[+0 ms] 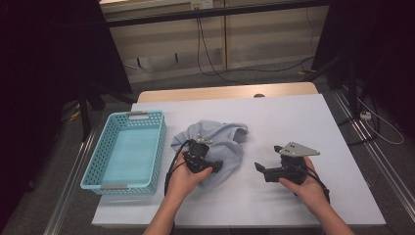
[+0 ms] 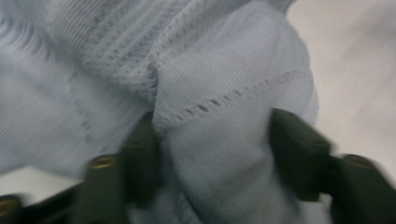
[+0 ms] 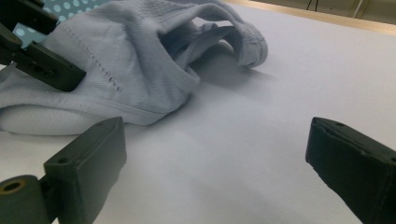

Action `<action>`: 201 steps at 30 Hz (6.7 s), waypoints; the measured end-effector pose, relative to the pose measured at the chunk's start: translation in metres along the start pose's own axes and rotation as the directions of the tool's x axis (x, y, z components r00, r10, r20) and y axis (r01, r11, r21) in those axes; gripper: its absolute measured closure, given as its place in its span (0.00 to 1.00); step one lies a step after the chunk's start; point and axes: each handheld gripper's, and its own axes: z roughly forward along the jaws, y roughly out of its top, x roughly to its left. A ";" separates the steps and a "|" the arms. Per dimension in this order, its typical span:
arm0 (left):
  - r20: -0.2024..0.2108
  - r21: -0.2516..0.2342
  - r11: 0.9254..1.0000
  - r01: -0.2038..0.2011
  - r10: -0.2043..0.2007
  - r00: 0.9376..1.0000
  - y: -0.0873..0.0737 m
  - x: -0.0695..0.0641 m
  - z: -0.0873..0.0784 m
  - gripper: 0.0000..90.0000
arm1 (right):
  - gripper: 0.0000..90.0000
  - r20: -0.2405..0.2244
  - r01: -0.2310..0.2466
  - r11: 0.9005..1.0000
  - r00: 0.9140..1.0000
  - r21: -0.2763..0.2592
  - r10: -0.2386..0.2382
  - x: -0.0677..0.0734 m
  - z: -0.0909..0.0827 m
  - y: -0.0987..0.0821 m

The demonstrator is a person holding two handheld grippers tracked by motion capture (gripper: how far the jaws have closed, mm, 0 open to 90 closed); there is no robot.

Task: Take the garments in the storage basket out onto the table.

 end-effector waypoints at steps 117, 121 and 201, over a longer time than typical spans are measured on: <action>0.063 -0.051 0.977 0.205 -0.202 0.977 -0.003 0.060 -0.048 0.58 | 0.86 -0.113 0.024 0.998 0.993 -0.066 -0.031 -0.016 0.032 0.038; 0.066 -0.052 0.979 0.196 -0.192 0.979 -0.002 0.058 -0.048 0.57 | 0.93 -0.109 0.031 0.996 0.993 -0.082 -0.040 -0.018 0.025 0.040; 0.020 -0.035 0.998 -0.050 0.051 0.998 0.031 0.008 0.020 0.70 | 0.93 -0.046 -0.071 0.997 0.996 0.018 0.072 -0.029 0.024 0.037</action>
